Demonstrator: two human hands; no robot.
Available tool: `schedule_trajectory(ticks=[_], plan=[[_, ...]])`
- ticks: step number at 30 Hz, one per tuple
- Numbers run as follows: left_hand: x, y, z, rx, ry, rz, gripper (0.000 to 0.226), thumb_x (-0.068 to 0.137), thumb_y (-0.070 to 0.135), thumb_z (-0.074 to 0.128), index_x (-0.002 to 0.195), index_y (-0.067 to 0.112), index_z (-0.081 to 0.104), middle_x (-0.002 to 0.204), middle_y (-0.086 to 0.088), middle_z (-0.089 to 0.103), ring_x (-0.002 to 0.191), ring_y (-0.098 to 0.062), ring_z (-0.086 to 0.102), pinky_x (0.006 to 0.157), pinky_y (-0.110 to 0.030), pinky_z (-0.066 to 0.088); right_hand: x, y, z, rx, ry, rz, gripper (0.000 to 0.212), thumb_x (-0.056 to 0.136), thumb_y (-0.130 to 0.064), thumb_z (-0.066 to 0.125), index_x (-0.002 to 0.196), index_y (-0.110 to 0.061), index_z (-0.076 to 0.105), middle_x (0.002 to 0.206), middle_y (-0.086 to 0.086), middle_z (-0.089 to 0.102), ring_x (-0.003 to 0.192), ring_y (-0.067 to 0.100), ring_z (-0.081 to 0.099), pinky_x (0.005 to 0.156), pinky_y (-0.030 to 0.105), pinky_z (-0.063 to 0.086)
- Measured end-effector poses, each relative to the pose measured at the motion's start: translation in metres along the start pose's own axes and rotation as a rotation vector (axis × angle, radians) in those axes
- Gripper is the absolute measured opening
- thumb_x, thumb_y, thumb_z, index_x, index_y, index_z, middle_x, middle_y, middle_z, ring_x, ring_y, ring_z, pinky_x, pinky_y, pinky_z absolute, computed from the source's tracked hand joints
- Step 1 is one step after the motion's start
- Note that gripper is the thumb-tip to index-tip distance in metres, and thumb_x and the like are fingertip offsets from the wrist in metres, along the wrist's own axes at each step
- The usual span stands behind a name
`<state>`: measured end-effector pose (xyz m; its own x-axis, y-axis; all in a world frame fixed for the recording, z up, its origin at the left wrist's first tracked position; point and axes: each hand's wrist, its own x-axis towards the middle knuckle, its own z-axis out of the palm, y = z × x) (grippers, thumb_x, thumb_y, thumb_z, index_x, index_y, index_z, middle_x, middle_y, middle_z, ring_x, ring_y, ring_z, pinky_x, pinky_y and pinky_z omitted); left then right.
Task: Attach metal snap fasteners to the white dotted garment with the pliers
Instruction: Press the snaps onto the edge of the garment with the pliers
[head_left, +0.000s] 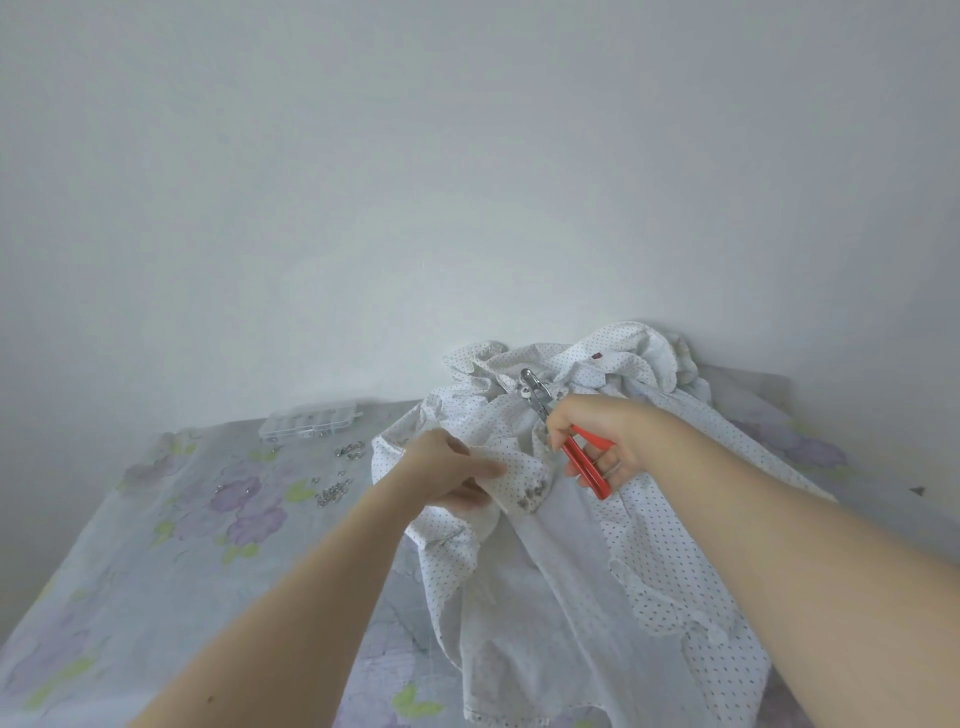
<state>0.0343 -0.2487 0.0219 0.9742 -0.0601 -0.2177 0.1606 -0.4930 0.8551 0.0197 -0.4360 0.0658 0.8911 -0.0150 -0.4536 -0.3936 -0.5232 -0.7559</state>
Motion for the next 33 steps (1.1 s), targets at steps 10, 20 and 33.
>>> schedule_trajectory(ticks=[10,20,33], plan=[[-0.010,-0.013,-0.013,-0.141,-0.081,-0.193,0.036,0.075,0.027,0.078,0.091,-0.003,0.069,0.066,-0.009,0.074,0.053,-0.013,0.070,0.046,-0.018,0.054,0.002,-0.003,0.007,-0.029,-0.018,-0.005,0.044,0.075,-0.013,0.058,0.117,-0.001,0.053,0.101,0.018,0.061,0.103,0.032,0.061,0.098,0.052,0.048],[-0.001,0.000,0.019,-0.191,-0.104,-0.177,0.016,0.082,0.012,0.072,0.089,0.000,0.064,0.071,-0.010,0.065,0.045,-0.013,0.061,0.042,-0.018,0.051,0.000,-0.001,0.003,-0.022,-0.021,-0.001,0.039,0.071,-0.015,0.060,0.109,-0.004,0.060,0.096,0.016,0.065,0.092,0.030,0.062,0.093,0.048,0.050],[0.018,0.023,0.038,-0.880,0.011,-0.181,0.005,0.081,-0.008,0.065,0.080,-0.004,0.061,0.088,-0.018,0.060,0.071,-0.022,0.062,0.052,-0.026,0.057,-0.003,0.011,-0.030,-0.020,-0.004,0.002,0.056,0.068,-0.014,0.063,0.123,-0.005,0.055,0.101,0.019,0.069,0.093,0.032,0.066,0.087,0.048,0.054]])
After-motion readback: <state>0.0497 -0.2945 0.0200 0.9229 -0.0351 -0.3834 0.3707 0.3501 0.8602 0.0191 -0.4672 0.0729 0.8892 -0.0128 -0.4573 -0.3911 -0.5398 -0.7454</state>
